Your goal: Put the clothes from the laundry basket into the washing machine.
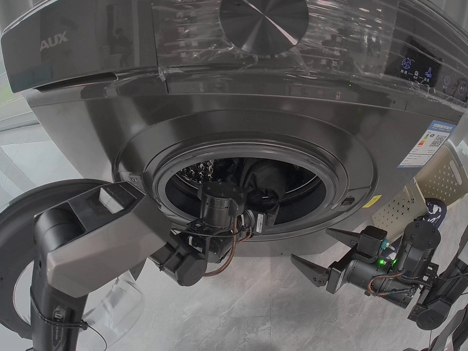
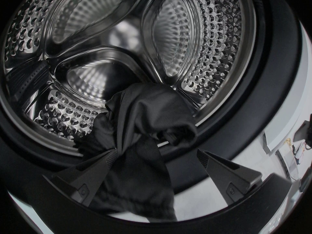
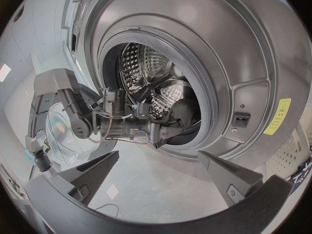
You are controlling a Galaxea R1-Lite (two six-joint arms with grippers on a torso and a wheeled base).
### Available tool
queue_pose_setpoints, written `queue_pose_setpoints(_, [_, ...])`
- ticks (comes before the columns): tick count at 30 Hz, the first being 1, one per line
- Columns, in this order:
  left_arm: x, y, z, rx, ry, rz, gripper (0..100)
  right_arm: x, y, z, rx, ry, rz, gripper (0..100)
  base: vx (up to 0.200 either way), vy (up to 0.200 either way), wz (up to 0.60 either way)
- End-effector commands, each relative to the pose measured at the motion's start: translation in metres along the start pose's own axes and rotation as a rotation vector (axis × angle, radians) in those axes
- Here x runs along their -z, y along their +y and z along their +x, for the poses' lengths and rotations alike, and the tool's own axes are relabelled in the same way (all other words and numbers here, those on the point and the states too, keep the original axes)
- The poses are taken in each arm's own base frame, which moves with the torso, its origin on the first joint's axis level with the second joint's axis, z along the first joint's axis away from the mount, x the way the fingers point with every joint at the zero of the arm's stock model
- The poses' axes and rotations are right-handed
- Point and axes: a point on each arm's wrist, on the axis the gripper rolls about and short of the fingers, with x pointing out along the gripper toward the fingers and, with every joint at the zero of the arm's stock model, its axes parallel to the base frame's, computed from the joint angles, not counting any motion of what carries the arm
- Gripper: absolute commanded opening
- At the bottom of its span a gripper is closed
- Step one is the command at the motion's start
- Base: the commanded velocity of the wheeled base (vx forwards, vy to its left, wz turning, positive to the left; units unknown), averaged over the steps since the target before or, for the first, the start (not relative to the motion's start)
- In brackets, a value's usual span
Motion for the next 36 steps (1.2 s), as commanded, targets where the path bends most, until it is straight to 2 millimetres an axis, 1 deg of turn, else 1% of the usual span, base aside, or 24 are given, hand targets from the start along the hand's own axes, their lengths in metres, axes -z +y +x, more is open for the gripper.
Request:
queue_pose_setpoints(1, [-0.026, -0.019, -0.045, 0.078, 0.007, 0.013, 100, -0.002, -0.001, 0.0, 0.002, -0.011, 0.001, 100, 0.0, 0.0, 0.0])
queue_pose_setpoints(3, [-0.027, -0.019, -0.049, 0.092, 0.011, 0.014, 100, -0.002, -0.001, 0.0, 0.002, -0.009, 0.001, 100, 0.0, 0.0, 0.0])
queue_pose_setpoints(7, [-0.031, -0.019, -0.05, 0.11, -0.004, 0.01, 100, -0.002, 0.0, -0.001, 0.002, -0.012, 0.0, 100, 0.0, 0.0, 0.0])
queue_pose_setpoints(12, [-0.035, -0.017, -0.042, 0.12, -0.038, 0.002, 100, -0.002, 0.0, 0.0, 0.002, -0.011, 0.0, 100, 0.0, 0.0, 0.0])
queue_pose_setpoints(13, [-0.03, -0.017, -0.031, 0.117, -0.056, -0.002, 100, -0.002, 0.0, 0.0, 0.001, -0.008, 0.0, 100, 0.0, 0.0, 0.0])
queue_pose_setpoints(15, [-0.03, -0.018, -0.029, 0.117, -0.058, -0.002, 100, -0.002, 0.0, 0.0, 0.001, -0.008, 0.0, 100, 0.0, 0.0, 0.0])
queue_pose_setpoints(16, [-0.022, -0.009, -0.008, 0.085, -0.091, -0.011, 100, -0.001, 0.0, 0.0, 0.0, -0.006, 0.0, 100, 0.0, 0.0, 0.0])
queue_pose_setpoints(18, [-0.013, -0.005, 0.005, 0.071, -0.089, -0.012, 100, -0.002, 0.0, 0.0, 0.001, -0.008, 0.0, 100, 0.0, 0.0, 0.0])
queue_pose_setpoints(20, [-0.008, 0.001, 0.017, 0.055, -0.102, -0.016, 100, -0.002, -0.001, 0.0, 0.004, -0.008, 0.001, 100, 0.0, 0.0, 0.0])
queue_pose_setpoints(25, [-0.002, 0.014, 0.041, 0.025, -0.122, -0.021, 100, -0.001, 0.0, 0.001, -0.001, -0.006, 0.0, 100, 0.0, 0.0, 0.0])
queue_pose_setpoints(28, [0.004, 0.019, 0.046, 0.014, -0.108, -0.015, 100, -0.001, 0.0, 0.001, -0.002, -0.004, 0.0, 100, 0.0, 0.0, 0.0])
queue_pose_setpoints(29, [0.009, 0.024, 0.052, 0.001, -0.109, 0.001, 100, -0.001, 0.0, 0.001, -0.002, -0.004, 0.0, 100, 0.0, 0.0, 0.0])
queue_pose_setpoints(30, [0.009, 0.026, 0.056, -0.005, -0.123, 0.007, 100, -0.001, 0.0, 0.001, -0.002, -0.004, 0.0, 100, 0.0, 0.0, 0.0])
queue_pose_setpoints(31, [0.009, 0.027, 0.06, -0.015, -0.134, 0.01, 0, -0.001, 0.0, 0.001, -0.002, -0.004, 0.0, 100, 0.0, 0.0, 0.0])
queue_pose_setpoints(32, [0.009, 0.028, 0.061, -0.019, -0.14, 0.009, 0, -0.001, 0.0, 0.001, -0.002, -0.004, 0.0, 100, 0.0, 0.0, 0.0])
queue_pose_setpoints(36, [-0.006, 0.028, 0.069, -0.026, -0.19, -0.004, 0, -0.001, 0.001, 0.002, -0.007, -0.006, 0.0, 100, 0.0, 0.0, 0.0])
